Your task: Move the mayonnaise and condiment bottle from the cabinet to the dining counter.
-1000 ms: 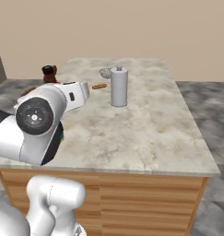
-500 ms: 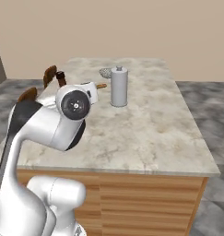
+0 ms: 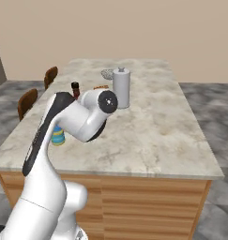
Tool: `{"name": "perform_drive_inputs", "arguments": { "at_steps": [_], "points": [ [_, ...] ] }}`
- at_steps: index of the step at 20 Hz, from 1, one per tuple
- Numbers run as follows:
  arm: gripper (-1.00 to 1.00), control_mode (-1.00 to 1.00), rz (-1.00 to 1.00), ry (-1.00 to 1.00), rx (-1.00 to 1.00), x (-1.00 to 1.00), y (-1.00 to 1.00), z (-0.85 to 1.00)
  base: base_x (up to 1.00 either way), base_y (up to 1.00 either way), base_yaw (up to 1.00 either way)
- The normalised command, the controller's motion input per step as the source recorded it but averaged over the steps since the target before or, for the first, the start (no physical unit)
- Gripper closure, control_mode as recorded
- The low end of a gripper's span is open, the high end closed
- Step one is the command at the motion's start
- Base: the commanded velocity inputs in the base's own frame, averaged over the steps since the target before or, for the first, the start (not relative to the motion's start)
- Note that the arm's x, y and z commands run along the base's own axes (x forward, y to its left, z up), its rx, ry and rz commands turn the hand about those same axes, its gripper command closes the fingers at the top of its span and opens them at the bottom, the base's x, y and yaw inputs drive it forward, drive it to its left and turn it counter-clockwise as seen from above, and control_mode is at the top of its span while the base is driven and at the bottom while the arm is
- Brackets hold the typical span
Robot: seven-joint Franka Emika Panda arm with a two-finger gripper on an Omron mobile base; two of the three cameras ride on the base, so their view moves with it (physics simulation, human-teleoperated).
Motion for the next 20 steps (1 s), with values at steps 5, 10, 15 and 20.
{"name": "perform_drive_inputs", "arguments": {
  "at_steps": [5, 10, 15, 20],
  "points": [
    [1.00, -1.00, 0.10, 0.00, 0.00, 0.27, 0.00, -0.48, 0.00, 0.00, 0.00],
    [1.00, -1.00, 0.03, 0.01, 0.00, 0.13, 0.00, -0.31, 0.00, 0.00, 0.00],
    [1.00, -1.00, 0.00, 0.02, 0.00, 0.00, 0.00, -0.14, 0.00, 0.00, 0.00],
    [1.00, -1.00, 0.00, 0.02, -0.02, 0.00, 0.00, -0.30, 0.00, 0.00, 0.00]
  ]
}}
